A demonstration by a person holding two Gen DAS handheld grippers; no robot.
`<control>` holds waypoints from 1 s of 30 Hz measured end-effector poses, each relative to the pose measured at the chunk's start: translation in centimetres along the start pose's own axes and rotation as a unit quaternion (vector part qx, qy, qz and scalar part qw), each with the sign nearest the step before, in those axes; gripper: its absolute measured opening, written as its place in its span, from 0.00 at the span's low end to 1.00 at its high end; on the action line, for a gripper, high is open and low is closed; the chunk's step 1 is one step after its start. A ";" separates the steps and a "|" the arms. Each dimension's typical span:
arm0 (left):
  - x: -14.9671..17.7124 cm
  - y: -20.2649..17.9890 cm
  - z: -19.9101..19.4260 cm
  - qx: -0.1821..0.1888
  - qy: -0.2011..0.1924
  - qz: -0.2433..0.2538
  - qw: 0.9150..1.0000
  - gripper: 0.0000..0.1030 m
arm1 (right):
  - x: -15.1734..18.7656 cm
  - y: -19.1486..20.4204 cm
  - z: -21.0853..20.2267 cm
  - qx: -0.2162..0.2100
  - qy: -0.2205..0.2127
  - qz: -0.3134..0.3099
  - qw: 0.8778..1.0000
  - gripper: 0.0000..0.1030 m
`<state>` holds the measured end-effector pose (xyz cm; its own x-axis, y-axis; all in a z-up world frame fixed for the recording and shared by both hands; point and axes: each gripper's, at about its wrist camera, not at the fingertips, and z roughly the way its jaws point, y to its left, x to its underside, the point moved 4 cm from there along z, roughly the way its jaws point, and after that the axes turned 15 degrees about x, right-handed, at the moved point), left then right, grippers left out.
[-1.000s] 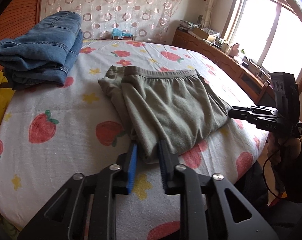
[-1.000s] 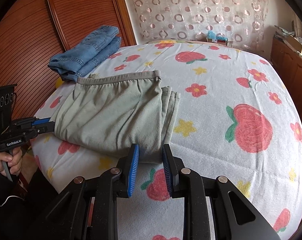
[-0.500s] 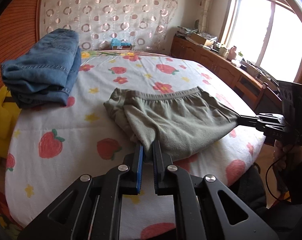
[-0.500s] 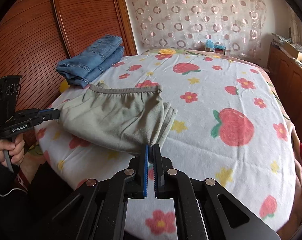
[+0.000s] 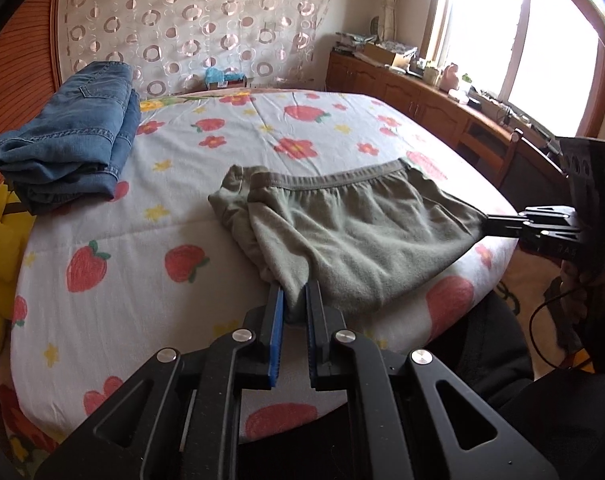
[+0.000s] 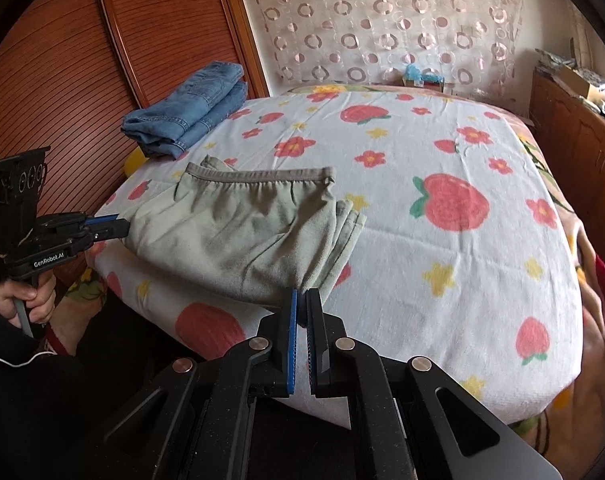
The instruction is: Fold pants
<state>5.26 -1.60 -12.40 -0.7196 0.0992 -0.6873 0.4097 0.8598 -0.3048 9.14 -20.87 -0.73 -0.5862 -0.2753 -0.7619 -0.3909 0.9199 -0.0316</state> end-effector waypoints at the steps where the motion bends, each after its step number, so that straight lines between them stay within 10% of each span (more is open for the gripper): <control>1: 0.1 0.1 0.1 -0.001 0.002 -0.003 1.000 0.10 | 0.0 0.1 0.1 0.001 0.002 -0.001 1.000 0.04; 6: -0.3 0.3 0.1 -0.015 -0.007 -0.005 1.000 0.29 | -0.2 0.4 -0.4 0.007 0.003 -0.006 1.000 0.04; 11: -1.0 0.9 -0.1 -0.019 -0.023 -0.008 1.000 0.80 | -0.4 0.4 -1.0 0.012 -0.004 -0.012 1.000 0.04; 19: -2.9 2.4 1.1 -0.032 -0.027 -0.014 0.999 0.83 | -1.0 0.1 -1.3 0.028 -0.016 -0.018 0.999 0.04; 30: -5.3 3.2 4.0 -0.032 -0.018 -0.006 0.999 0.83 | -3.6 0.7 3.3 0.046 -0.013 -0.018 0.999 0.41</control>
<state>12.63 -1.35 -12.36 -0.7037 0.0709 -0.7070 0.3634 0.8909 -0.2723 13.38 -18.34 -0.13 -0.5541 -0.3017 -0.7758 -0.3437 0.9318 -0.1168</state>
